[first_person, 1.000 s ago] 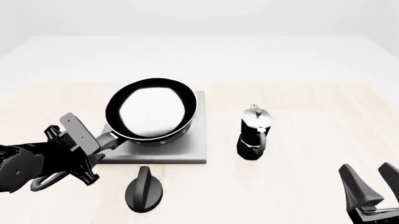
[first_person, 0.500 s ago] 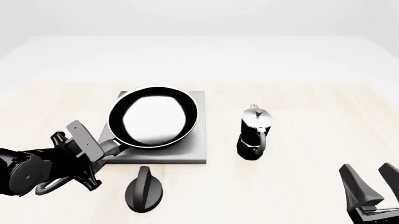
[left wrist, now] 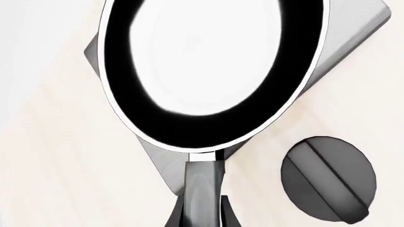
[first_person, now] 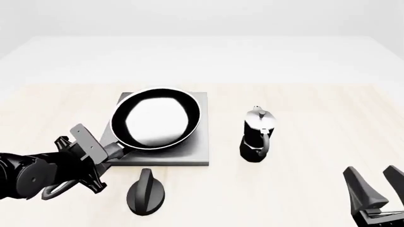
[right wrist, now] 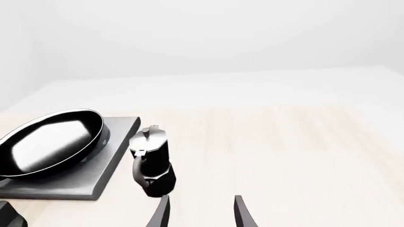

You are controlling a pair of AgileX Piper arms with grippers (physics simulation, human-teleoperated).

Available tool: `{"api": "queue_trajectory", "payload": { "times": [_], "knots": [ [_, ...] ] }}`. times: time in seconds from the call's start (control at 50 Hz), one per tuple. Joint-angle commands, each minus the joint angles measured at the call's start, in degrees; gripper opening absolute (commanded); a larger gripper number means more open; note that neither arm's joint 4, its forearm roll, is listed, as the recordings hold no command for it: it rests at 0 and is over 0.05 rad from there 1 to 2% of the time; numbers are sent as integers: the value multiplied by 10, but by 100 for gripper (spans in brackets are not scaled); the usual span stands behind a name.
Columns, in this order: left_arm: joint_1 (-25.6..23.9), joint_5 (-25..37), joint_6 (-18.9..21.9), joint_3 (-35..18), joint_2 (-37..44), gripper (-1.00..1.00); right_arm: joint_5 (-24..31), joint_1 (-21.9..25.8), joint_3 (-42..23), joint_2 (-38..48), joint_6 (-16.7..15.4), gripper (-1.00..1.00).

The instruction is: Turn on the stove and put the frying pan on it.

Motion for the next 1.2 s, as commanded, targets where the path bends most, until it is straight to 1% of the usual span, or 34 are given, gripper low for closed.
{"api": "queue_trajectory", "payload": {
  "times": [0.02,0.08,0.1,0.14,0.18,0.24,0.26,0.58,0.7,0.72,0.76,0.78,0.82,0.92,0.94,1.0,1.1,1.12,1.2],
  "knots": [
    [-2,-12,4,-3,12,-100,1,-1,0,0,-1,100],
    [1,-16,9,-2,12,-100,0,-1,0,0,1,100],
    [-3,-11,3,-4,10,-100,0,-1,0,0,0,100],
    [1,-13,9,-4,9,-100,1,-1,0,0,0,100],
    [-4,-9,1,-8,7,-100,1,0,0,0,0,100],
    [-2,-9,2,-12,5,-100,1,0,0,0,1,100],
    [-1,-6,-3,-15,8,100,1,0,0,0,1,100],
    [-3,-14,4,-15,3,100,1,-2,0,-1,3,100],
    [-11,8,-5,-28,-17,100,-1,-8,0,-1,3,100],
    [-11,12,0,-30,-25,100,-1,-8,0,-1,4,100],
    [-15,20,-6,-36,-33,100,-1,-8,0,-1,4,100],
    [-23,34,-17,-45,-46,100,-2,-9,0,-1,4,100],
    [-25,47,-15,-52,-59,100,-2,-9,0,-1,5,100],
    [-36,69,-26,-63,-83,100,-3,-8,0,-1,5,100],
    [-43,76,-33,-67,-91,100,-4,-8,0,-1,6,100],
    [-42,80,-28,-68,-96,100,-4,-8,0,-1,6,100],
    [-51,100,-41,-82,-114,100,-7,-10,0,-1,5,100],
    [-51,101,-33,-81,-119,100,-7,-9,0,-1,6,100],
    [-58,119,-46,-95,-136,100,-8,-9,0,-1,6,100]
  ]
}}
